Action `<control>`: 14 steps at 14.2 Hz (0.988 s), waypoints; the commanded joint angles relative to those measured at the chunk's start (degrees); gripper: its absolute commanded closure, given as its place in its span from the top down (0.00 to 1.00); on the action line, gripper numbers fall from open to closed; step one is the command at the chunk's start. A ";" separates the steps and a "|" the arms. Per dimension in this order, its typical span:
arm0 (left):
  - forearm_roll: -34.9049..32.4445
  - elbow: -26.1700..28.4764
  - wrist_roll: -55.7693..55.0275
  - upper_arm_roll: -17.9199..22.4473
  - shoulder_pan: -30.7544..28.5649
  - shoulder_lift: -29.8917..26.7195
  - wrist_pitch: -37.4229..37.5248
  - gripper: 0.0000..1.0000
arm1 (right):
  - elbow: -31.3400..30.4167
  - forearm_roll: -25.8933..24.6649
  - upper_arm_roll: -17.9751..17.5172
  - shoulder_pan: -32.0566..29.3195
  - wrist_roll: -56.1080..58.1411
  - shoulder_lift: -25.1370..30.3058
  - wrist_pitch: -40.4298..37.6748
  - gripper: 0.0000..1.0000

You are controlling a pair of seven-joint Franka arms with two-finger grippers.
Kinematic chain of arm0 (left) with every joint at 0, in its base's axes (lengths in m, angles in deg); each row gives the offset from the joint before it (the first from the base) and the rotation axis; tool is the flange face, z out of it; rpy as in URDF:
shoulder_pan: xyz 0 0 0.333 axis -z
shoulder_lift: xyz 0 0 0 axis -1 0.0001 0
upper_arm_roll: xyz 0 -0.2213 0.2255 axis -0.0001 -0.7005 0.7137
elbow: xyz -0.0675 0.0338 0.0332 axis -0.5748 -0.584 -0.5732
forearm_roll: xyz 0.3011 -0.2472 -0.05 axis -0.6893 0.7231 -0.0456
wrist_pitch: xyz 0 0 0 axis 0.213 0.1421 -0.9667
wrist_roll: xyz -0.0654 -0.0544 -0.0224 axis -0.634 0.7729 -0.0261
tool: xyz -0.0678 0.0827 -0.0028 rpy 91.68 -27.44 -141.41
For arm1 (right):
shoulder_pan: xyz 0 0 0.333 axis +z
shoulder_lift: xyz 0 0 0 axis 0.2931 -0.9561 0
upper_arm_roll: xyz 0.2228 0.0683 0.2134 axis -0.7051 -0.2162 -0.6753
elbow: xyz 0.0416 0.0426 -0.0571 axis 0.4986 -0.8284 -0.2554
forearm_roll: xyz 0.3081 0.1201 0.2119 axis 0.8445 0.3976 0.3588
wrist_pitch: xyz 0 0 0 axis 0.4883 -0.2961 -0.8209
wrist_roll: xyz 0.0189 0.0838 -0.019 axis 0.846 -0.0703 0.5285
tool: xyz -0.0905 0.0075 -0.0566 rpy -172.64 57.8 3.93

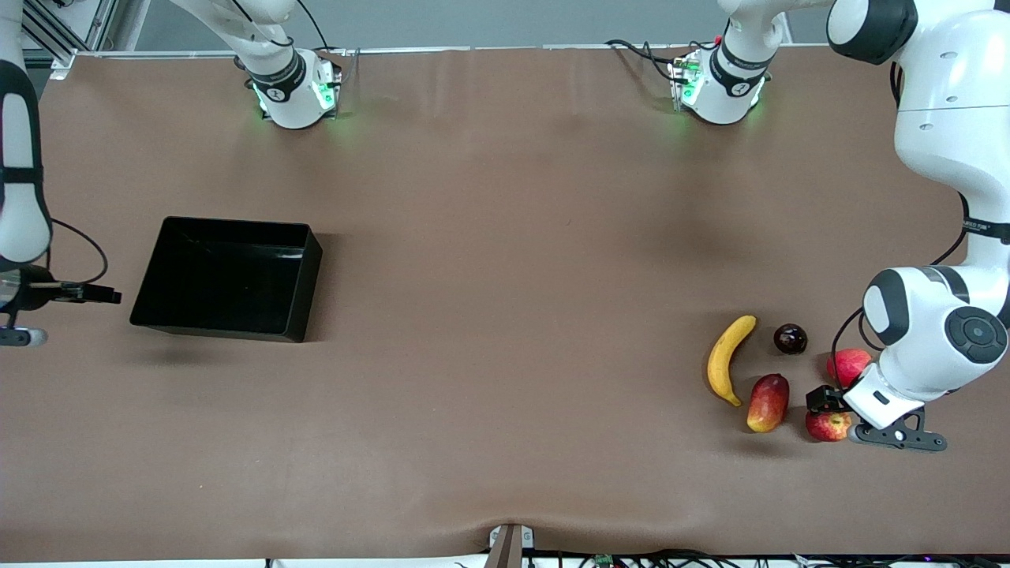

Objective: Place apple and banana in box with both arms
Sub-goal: 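Grip the black box rim with the right gripper while the left gripper hovers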

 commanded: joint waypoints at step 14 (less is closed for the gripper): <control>-1.39 -1.29 0.88 1.15 0.03 5.74 -10.40 1.00 | -11.30 0.09 -1.73 0.69 -0.02 4.34 1.99 0.00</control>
